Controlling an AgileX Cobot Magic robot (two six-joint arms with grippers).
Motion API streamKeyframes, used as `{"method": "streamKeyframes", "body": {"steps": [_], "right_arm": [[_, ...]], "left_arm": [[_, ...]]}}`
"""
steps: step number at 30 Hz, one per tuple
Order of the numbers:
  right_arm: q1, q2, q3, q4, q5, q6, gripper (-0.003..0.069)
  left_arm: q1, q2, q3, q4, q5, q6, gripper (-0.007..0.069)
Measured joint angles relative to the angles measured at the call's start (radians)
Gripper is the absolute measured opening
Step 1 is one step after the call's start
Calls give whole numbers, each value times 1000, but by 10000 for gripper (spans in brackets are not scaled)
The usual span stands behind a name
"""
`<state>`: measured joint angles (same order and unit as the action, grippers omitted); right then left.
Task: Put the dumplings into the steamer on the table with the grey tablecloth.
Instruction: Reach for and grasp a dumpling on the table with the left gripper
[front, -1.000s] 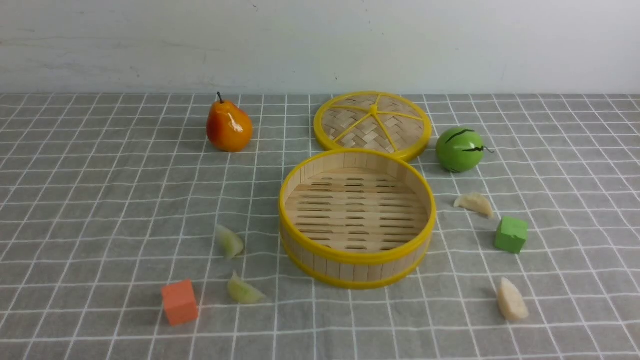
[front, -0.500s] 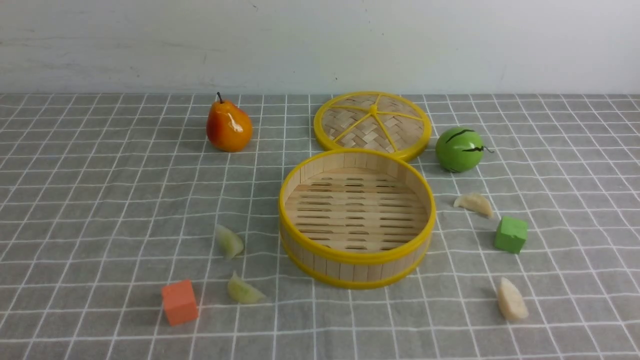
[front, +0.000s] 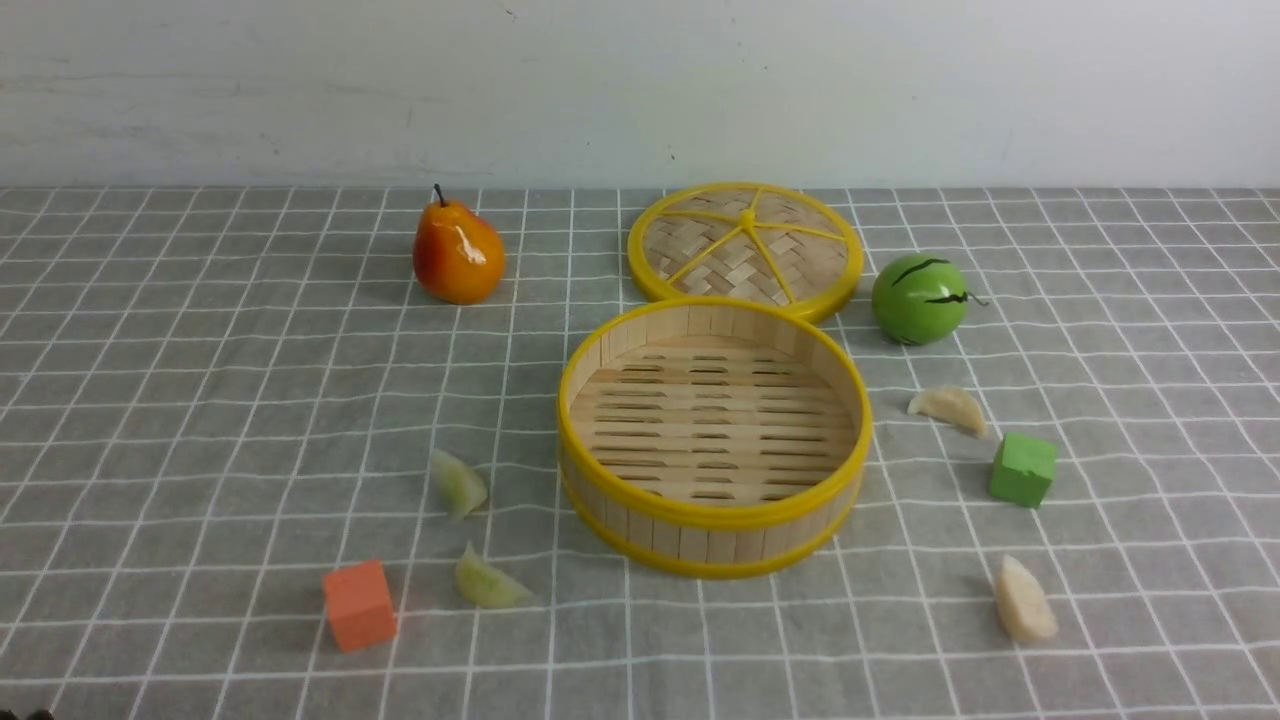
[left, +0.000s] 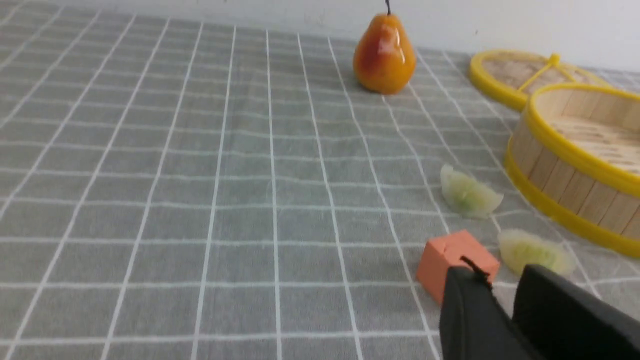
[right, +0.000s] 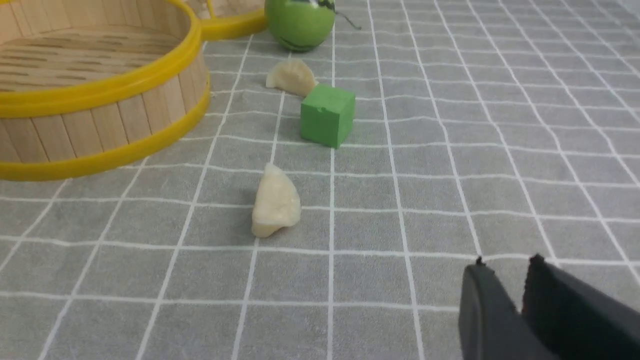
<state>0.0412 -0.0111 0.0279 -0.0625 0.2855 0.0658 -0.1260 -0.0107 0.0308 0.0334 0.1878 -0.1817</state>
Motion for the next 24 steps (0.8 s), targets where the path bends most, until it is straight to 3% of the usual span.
{"method": "streamKeyframes", "body": {"steps": [6, 12, 15, 19, 24], "right_arm": [[0, 0, 0, -131, -180, -24, 135], [0, 0, 0, -182, -370, -17, 139], [0, 0, 0, -183, -450, 30, 140], [0, 0, 0, -181, -604, 186, 146], [0, 0, 0, -158, -649, 295, 146]], "left_arm": [[0, 0, 0, 58, -143, 0, 144], [0, 0, 0, 73, -320, 0, 146], [0, 0, 0, 74, -402, 0, 147], [0, 0, 0, 77, -625, -14, 153], [0, 0, 0, 76, -912, -140, 154]]}}
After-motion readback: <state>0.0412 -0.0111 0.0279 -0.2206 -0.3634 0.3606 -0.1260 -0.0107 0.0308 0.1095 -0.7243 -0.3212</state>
